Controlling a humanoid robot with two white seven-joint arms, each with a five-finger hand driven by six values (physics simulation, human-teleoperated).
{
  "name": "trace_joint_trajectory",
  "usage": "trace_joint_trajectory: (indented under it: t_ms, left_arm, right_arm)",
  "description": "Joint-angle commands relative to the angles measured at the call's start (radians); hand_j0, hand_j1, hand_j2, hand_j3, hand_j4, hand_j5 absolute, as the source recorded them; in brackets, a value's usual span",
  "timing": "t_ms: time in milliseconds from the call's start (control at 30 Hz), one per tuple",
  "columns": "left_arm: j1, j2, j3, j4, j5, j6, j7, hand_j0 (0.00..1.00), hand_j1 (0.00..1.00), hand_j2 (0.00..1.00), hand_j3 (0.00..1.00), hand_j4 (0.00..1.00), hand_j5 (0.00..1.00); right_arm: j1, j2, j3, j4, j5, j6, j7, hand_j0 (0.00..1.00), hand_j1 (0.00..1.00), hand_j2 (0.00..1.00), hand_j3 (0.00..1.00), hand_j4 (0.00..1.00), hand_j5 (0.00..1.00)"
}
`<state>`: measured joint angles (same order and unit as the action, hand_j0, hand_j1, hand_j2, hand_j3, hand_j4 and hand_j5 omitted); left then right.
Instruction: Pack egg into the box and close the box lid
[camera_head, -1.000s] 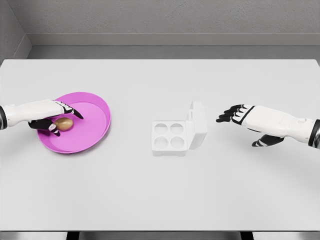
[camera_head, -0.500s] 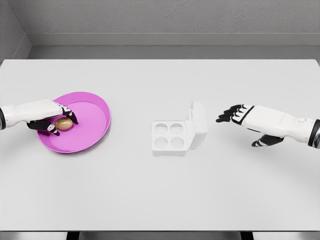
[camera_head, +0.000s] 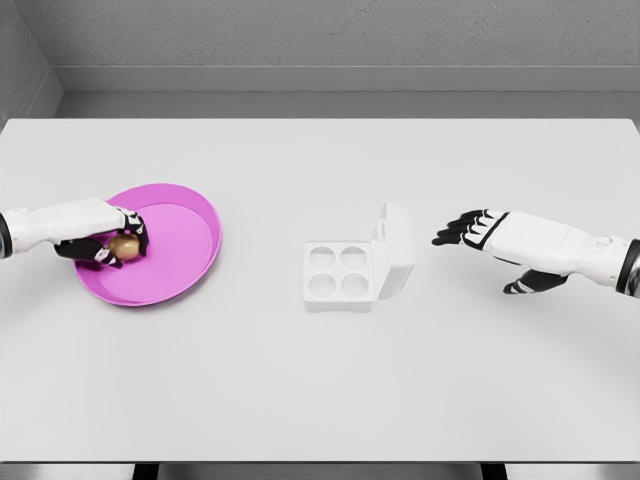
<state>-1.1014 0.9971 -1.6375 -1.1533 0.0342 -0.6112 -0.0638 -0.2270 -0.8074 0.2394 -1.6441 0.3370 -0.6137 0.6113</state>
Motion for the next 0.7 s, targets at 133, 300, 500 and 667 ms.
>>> trace_joint_trajectory:
  t_ms: [133,300,500,667]
  left_arm:
    - [0.0,-0.005,0.045,0.0,0.007,0.0,0.001,0.39,0.39,0.39,0.39,0.39,0.39]
    - [0.0,-0.032,0.084,0.0,0.013,0.0,0.002,0.39,0.39,0.39,0.39,0.39,0.39]
    - [0.0,-0.092,0.105,0.001,0.023,0.0,0.002,0.39,0.39,0.39,0.39,0.39,0.39]
    - [0.0,-0.104,0.107,0.001,0.027,0.0,0.002,0.39,0.39,0.39,0.39,0.39,0.39]
  right_arm:
    - [0.002,-0.003,0.0,0.0,-0.006,0.003,0.0,1.0,1.0,1.0,1.0,1.0,1.0]
    - [0.0,-0.003,0.001,0.0,-0.006,0.003,0.0,1.0,1.0,1.0,1.0,1.0,1.0]
    - [0.0,-0.001,0.001,0.0,-0.006,0.003,0.0,1.0,1.0,1.0,1.0,1.0,1.0]
    - [0.0,-0.003,0.001,0.0,-0.006,0.003,0.0,1.0,1.0,1.0,1.0,1.0,1.0]
